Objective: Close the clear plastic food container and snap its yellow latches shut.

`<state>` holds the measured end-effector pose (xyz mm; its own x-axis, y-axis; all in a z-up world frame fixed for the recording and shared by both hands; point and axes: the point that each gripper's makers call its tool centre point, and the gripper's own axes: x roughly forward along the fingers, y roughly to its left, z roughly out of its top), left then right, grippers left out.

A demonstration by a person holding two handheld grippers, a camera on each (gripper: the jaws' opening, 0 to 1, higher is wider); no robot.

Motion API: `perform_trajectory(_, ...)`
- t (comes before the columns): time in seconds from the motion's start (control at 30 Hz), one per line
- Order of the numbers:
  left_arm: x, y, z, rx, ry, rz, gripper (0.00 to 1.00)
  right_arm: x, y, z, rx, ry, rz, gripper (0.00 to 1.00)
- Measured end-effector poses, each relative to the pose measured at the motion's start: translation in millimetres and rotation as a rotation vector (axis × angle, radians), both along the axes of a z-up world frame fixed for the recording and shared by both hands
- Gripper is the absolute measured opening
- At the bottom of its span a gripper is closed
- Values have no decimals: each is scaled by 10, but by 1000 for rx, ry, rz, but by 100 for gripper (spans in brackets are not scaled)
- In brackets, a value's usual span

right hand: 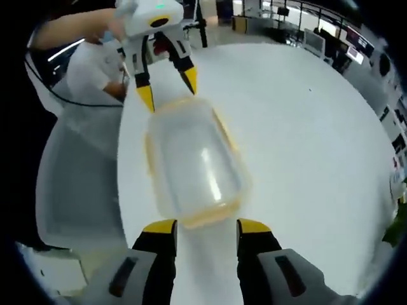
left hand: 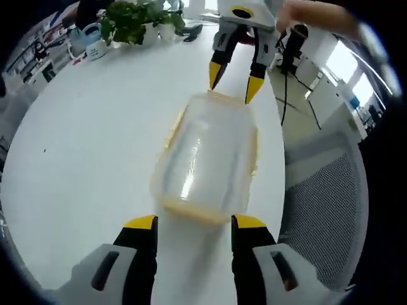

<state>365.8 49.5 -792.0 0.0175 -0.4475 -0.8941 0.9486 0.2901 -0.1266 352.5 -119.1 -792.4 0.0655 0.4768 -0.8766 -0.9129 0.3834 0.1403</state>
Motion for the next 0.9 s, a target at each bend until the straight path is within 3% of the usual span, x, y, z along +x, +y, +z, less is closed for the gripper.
perform_trajectory(0.07,-32,-4,-8,-5,44,58,46,1,-4,-9,3,21,-37,37)
perform_trajectory(0.1,-15,6,-27,-7,82,142,48,38,-29,-29,-15,16,-70,38)
perform_trajectory(0.2,26,11,-26,-22,93,208,48,6,-10,-38,-10,49,-107,37)
perform_trajectory(0.3,39,-3,-20,-49,125,277,44,32,-28,-49,-16,43,-141,36)
perform_trajectory(0.33,46,10,-14,-53,153,346,44,52,-38,-52,-19,37,-171,36)
perform_trajectory(0.43,69,-20,12,-96,197,417,43,39,-44,-57,-16,65,-209,36)
perform_trajectory(0.63,59,36,-28,-62,200,441,40,89,-91,-41,5,88,-288,34)
perform_trajectory(0.9,42,49,-43,-75,229,490,40,79,-69,-15,20,115,-326,33)
